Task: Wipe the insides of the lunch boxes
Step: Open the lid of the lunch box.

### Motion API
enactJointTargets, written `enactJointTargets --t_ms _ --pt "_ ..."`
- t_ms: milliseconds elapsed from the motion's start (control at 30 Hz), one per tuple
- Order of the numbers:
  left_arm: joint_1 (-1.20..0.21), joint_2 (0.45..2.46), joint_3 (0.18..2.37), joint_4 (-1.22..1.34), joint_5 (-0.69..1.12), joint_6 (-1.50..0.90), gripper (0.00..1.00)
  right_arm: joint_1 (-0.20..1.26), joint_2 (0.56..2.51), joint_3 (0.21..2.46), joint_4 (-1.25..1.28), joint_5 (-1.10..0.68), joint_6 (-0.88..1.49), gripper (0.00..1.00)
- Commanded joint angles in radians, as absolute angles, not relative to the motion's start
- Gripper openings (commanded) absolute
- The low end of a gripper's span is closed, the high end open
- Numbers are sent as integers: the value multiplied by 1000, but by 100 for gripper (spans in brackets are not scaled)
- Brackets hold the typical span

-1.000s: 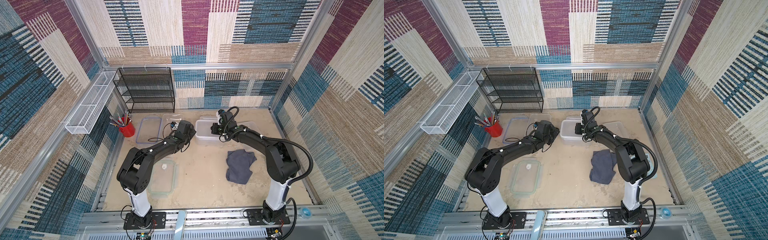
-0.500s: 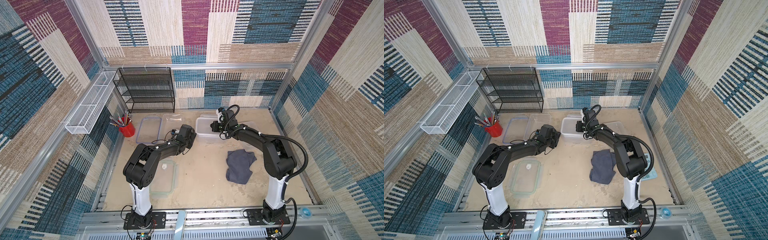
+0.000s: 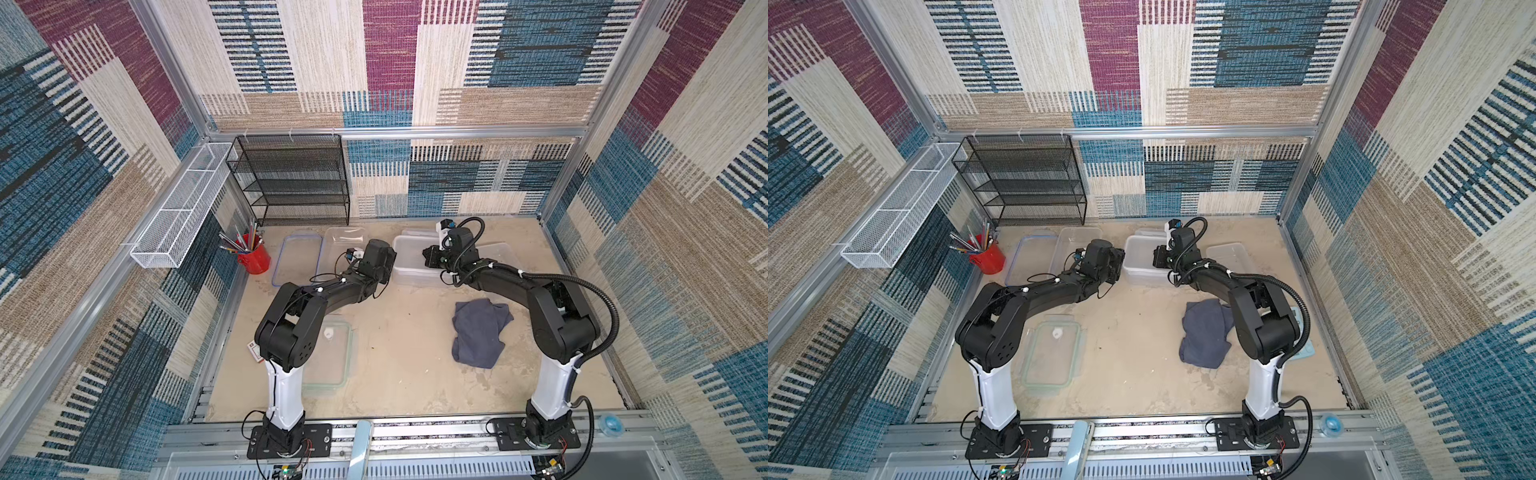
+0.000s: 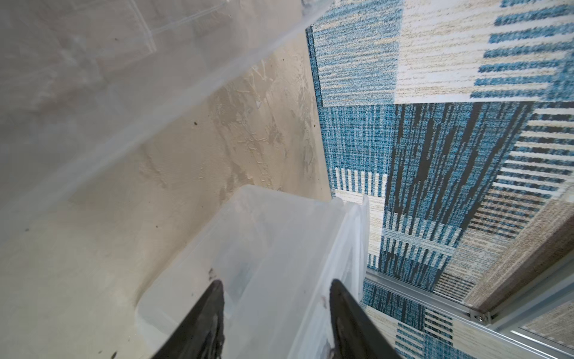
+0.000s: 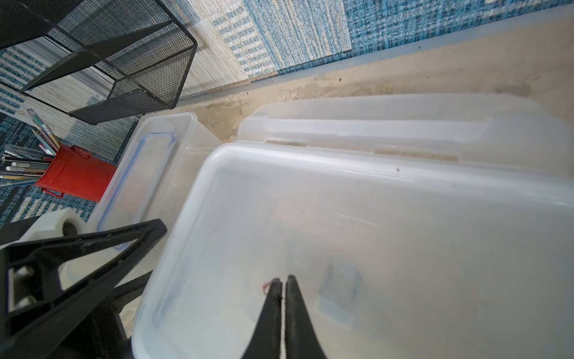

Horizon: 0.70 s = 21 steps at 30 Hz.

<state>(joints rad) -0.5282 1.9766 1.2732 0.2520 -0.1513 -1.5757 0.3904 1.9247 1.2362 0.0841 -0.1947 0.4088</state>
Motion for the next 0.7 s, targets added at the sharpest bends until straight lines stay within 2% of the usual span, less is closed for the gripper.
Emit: enactJointTargets --t_ms 0,433,667 --pt "-531 2002 1296 301 -129 -1624 57 393 1957 1212 -315 -219 422 9" --pt "-548 2043 1242 468 -83 -1712 57 393 1976 1228 -308 -257 434 9" --pt "-543 2086 1262 579 -84 -1703 61 393 1977 1223 -314 -263 424 8"
